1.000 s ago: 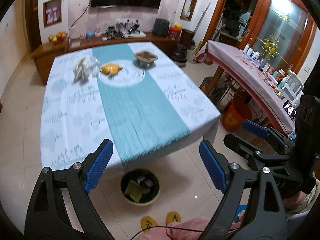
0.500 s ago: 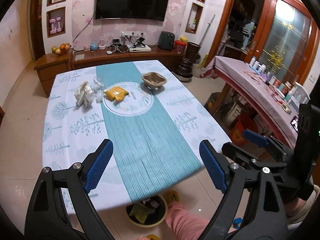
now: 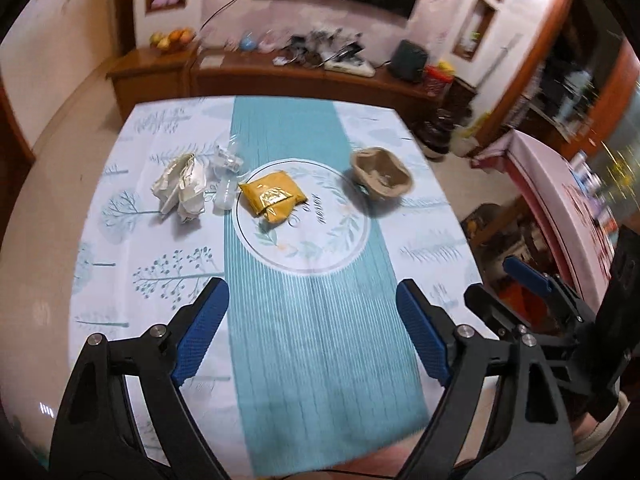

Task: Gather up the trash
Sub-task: 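Grasp the orange packet with the left tool while the right tool grasps the paper cup holder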

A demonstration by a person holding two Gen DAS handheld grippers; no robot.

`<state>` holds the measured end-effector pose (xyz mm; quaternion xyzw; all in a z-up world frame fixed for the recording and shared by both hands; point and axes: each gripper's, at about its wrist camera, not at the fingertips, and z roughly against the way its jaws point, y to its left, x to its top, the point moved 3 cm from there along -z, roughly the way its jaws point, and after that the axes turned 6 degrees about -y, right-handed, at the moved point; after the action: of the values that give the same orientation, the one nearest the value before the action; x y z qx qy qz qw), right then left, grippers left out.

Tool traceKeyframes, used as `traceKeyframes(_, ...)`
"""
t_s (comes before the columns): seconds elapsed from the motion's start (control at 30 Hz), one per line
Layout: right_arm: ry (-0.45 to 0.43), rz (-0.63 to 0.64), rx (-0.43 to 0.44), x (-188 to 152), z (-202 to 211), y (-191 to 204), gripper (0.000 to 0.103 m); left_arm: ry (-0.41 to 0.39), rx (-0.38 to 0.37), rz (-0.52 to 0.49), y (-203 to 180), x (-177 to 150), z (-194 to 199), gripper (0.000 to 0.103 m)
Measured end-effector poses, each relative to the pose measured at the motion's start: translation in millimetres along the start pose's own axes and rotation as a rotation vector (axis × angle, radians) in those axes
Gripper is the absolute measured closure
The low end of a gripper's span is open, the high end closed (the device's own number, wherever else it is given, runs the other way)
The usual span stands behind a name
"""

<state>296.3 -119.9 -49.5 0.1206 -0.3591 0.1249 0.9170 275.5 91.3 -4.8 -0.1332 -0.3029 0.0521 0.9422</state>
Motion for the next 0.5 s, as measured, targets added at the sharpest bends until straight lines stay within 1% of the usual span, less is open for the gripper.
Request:
traceKeyframes(0.07,0.015,0.022,0.002,18.7,-33.1,-18.0,0.014,0.025,0.02,0.046,2.5,15.8,-31.6,0.021)
traceKeyframes(0.17,0.05,0.046,0.001,42.2,-85.1,-42.5,0.015,0.058,0.036,0.064,5.2,35.8,-72.0,0.021)
traceKeyframes(0.27,0.082,0.09,0.003,58.5,-133.2,-58.8,0.018,0.094,0.06,0.025,5.1,54.7,-114.3,0.021)
traceKeyframes(0.43,0.145,0.168,0.007,67.0,-209.0,-67.6,0.029,0.153,0.125,-0.069,7.8,72.7,-169.9,0.021)
traceKeyframes(0.47,0.156,0.176,0.009,67.2,-223.3,-67.8,0.03,0.16,0.129,-0.077,9.0,73.8,-176.6,0.021)
traceKeyframes(0.5,0.167,0.183,0.011,66.2,-235.0,-67.4,0.034,0.176,0.13,-0.091,10.4,76.1,-187.4,0.021)
